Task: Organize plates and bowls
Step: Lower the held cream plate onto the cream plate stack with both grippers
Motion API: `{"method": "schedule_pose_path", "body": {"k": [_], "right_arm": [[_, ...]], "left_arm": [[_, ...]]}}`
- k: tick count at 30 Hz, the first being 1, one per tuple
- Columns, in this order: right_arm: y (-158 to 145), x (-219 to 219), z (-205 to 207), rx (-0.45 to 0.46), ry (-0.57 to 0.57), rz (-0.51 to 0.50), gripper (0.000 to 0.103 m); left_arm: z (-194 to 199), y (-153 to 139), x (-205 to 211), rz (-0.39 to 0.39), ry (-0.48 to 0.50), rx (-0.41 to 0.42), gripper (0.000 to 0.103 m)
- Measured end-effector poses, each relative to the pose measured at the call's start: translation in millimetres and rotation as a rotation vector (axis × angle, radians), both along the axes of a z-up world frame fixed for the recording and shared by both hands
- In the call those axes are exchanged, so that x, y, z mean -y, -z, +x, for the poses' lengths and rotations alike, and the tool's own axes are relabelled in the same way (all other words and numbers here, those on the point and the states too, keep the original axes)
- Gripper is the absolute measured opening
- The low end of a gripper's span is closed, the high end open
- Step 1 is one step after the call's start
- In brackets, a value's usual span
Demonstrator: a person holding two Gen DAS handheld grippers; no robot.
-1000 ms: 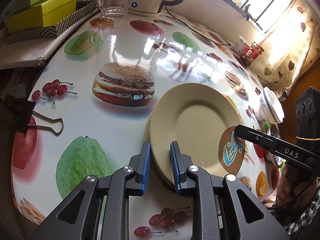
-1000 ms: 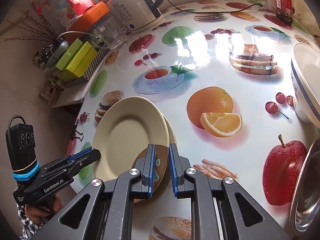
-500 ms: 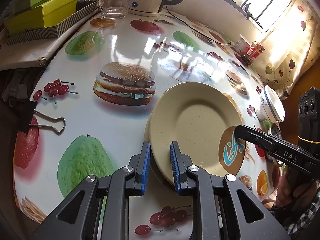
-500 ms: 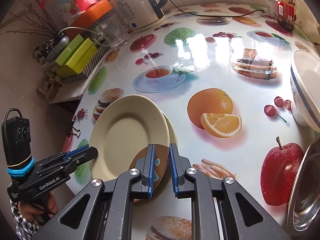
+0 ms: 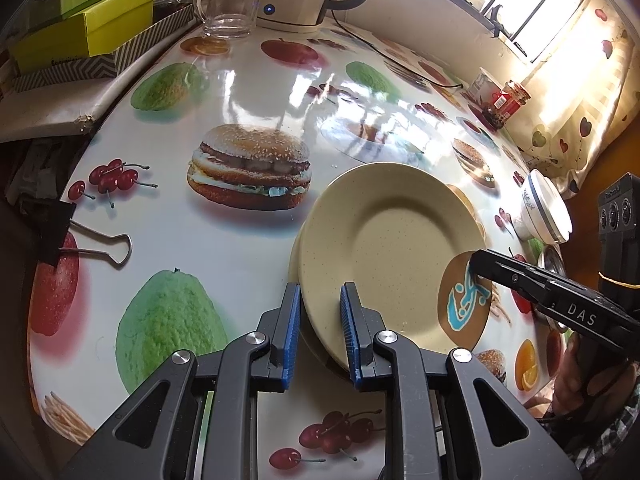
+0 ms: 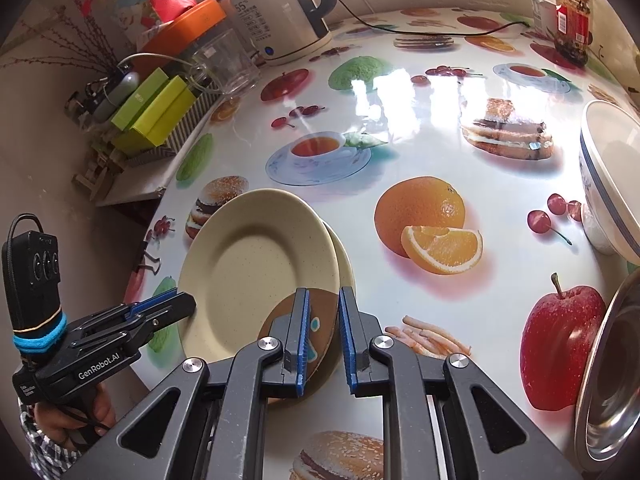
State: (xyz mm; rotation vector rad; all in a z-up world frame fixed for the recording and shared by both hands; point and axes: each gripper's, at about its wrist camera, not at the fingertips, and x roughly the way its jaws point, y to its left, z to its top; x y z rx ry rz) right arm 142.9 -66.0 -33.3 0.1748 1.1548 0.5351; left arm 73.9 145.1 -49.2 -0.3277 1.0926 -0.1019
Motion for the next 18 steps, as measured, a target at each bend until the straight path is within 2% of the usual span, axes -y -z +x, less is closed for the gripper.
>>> {"method": "schedule_pose_path", "body": {"k": [18], "right_arm": [[-1.4,-1.1,-0.7,0.030,-0.012,-0.029,0.017]], "left_arm": [[-3.0,-0.4,-0.5,0.002,-0.004,0.014,0.022]]}}
